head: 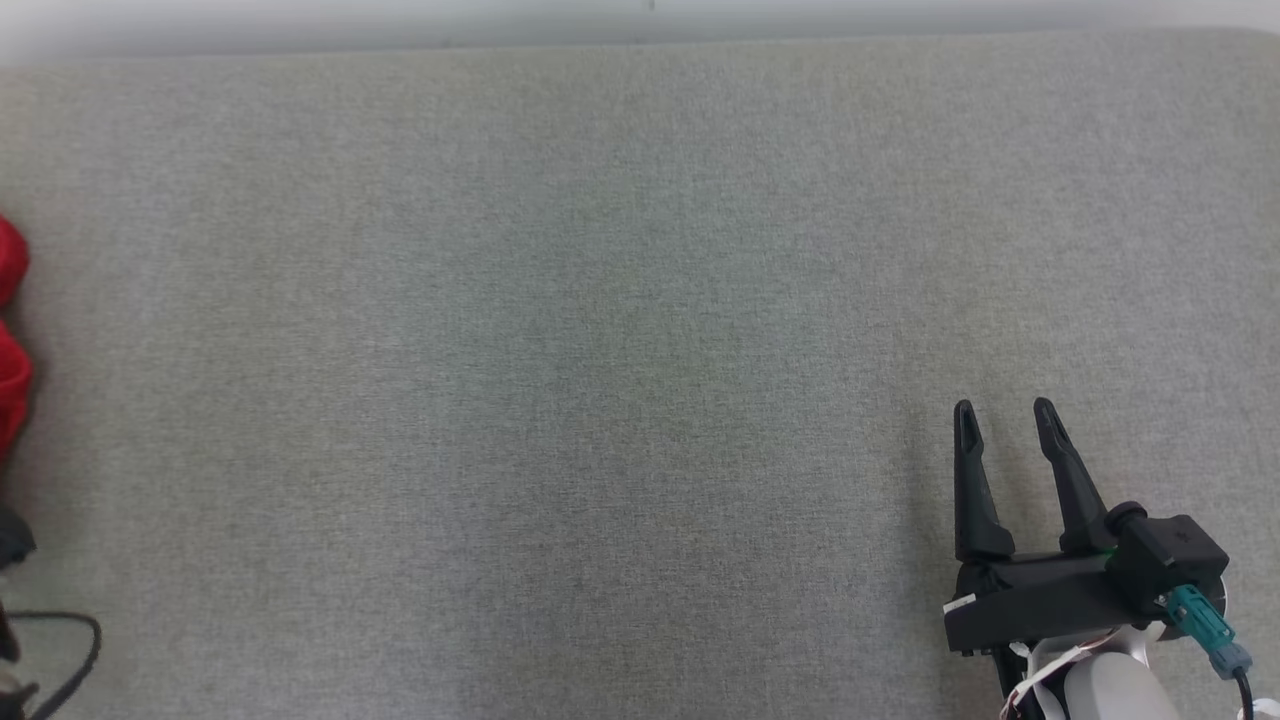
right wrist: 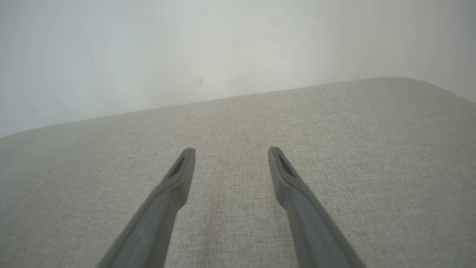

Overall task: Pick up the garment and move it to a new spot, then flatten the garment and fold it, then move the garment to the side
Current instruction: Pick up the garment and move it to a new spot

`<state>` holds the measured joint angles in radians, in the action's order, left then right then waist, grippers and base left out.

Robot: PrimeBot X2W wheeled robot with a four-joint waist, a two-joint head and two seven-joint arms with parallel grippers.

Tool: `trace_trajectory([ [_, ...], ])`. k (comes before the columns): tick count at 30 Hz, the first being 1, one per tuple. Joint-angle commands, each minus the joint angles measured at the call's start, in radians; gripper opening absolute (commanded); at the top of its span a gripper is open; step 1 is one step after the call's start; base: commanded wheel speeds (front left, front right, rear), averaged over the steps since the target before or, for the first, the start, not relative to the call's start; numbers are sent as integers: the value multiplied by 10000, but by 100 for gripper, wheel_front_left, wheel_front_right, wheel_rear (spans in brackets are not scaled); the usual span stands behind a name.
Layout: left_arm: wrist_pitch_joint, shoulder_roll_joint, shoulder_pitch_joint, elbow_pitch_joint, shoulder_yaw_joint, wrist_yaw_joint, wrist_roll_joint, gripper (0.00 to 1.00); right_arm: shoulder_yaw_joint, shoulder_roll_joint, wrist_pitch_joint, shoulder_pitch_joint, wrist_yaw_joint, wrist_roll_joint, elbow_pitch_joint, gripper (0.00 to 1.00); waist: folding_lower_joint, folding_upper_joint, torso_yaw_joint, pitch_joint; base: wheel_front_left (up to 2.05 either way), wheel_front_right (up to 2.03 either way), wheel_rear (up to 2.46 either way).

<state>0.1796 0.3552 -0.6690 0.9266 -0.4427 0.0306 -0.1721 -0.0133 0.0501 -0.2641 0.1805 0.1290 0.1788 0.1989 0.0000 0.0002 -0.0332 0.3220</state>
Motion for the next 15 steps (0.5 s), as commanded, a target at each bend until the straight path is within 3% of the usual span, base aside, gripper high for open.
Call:
trace_trajectory([
  [1,192,63,-242,-99,11,94,-88,0,-27,5,-7,-153,34,-24,-4,100,0,-2,132,-172,0,0,0],
  [15,810,-130,-1150,-2505,663,715,-251,0,23,10,-7,-446,34,68,70,100,0,-2,337,-1072,0,0,0],
])
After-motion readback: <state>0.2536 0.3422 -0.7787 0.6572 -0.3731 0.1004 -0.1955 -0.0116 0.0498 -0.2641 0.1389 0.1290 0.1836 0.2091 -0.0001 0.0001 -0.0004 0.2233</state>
